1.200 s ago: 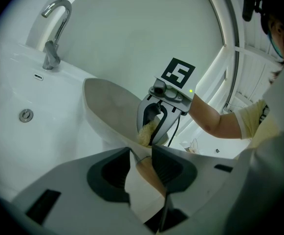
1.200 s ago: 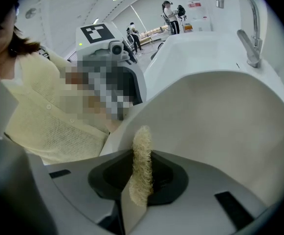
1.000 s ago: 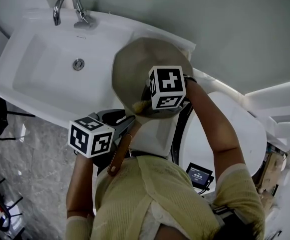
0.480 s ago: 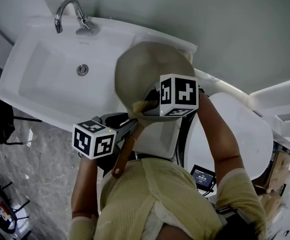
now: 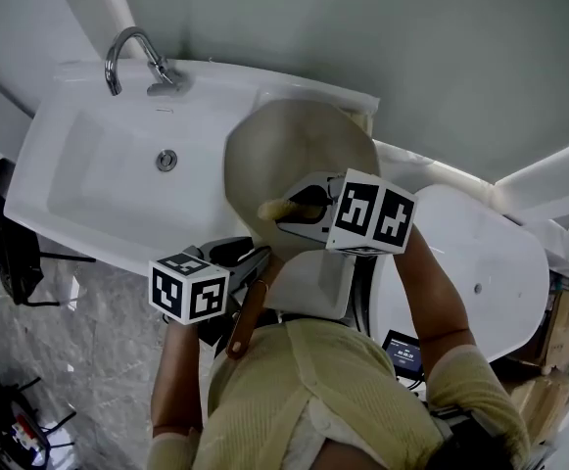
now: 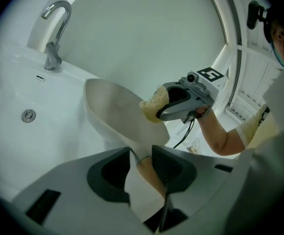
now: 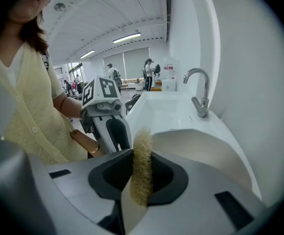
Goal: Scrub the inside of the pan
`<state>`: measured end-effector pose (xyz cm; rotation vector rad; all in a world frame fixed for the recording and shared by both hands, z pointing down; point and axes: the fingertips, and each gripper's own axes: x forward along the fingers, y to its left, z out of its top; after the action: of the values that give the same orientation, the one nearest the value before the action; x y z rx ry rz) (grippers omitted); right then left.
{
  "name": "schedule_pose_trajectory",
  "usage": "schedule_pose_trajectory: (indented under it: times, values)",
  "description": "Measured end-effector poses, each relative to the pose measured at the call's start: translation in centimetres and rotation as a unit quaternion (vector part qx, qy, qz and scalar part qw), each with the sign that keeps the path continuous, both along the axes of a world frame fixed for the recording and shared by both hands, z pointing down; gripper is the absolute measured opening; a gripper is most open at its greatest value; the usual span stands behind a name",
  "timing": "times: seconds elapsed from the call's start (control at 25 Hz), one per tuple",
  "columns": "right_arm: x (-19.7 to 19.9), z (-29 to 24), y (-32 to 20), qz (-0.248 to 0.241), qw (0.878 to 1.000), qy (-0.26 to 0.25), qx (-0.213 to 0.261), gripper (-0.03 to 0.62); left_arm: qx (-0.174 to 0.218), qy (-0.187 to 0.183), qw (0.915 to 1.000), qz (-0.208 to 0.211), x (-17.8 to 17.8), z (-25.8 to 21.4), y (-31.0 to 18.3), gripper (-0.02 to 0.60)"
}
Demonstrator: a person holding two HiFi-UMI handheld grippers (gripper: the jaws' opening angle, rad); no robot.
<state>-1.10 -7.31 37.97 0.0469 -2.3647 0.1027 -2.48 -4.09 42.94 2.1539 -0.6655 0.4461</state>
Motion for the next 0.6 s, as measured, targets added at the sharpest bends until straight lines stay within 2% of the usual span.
schedule_pose_trajectory:
  times: [0.28,0.6]
  values:
    - [1.1,-1.3,-1.2,0.081,0.995,-0.059,0.016,0.084,0.003,-0.010,0.9999,-0.011,0.0,0.1,-0.1,0.179]
    - [3.1,-2.2,-2.4,0.194,0.972,-0.129,0.026,0.084,0.013,-0.031,0.9992,-0.019,-0.1,0.0,0.0,0.181]
